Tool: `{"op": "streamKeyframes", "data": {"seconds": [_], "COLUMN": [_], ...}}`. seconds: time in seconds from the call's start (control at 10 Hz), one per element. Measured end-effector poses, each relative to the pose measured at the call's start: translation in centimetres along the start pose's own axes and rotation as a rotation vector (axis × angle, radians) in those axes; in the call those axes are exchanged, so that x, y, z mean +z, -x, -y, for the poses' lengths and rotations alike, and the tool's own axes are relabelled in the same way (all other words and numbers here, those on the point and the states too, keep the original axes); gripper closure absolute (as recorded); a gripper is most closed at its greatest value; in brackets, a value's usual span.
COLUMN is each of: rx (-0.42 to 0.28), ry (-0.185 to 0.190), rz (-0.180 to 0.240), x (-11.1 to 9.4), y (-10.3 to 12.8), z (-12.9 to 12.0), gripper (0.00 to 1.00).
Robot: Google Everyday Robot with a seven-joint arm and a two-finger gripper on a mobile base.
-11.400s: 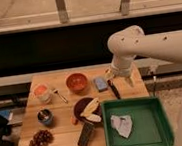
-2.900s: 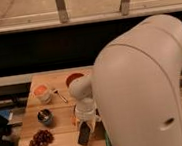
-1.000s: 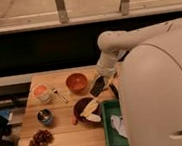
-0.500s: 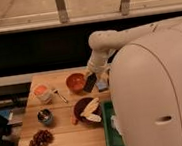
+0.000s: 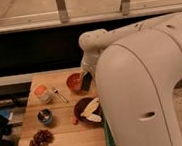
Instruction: Wipe red bowl with eraser
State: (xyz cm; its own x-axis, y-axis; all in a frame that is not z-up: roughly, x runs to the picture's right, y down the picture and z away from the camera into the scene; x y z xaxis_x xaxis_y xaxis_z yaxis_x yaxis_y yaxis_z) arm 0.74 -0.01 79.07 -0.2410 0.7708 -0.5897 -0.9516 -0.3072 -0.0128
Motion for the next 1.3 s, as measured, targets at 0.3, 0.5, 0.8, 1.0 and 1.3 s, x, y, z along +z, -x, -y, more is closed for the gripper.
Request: {"op": "streamKeyframes", "data": {"seconds": [0.3, 0.5, 0.8, 1.0, 1.3], "rx": [0.001, 0.022, 0.009, -0.013, -0.049], "ry": [-0.001, -0.004, 0.052, 0.066, 0.083], "rz": [0.0, 0.02, 0.062, 0.076, 0.068], "x": [0.0, 0.2, 0.6, 0.9, 1.9], "y": [0.0, 0.5, 3.8, 4.9, 5.9], "z": [0.1, 0.0, -1.8, -3.1, -3.6], "gripper": [1.0, 1.0, 1.0, 1.0, 1.0]}}
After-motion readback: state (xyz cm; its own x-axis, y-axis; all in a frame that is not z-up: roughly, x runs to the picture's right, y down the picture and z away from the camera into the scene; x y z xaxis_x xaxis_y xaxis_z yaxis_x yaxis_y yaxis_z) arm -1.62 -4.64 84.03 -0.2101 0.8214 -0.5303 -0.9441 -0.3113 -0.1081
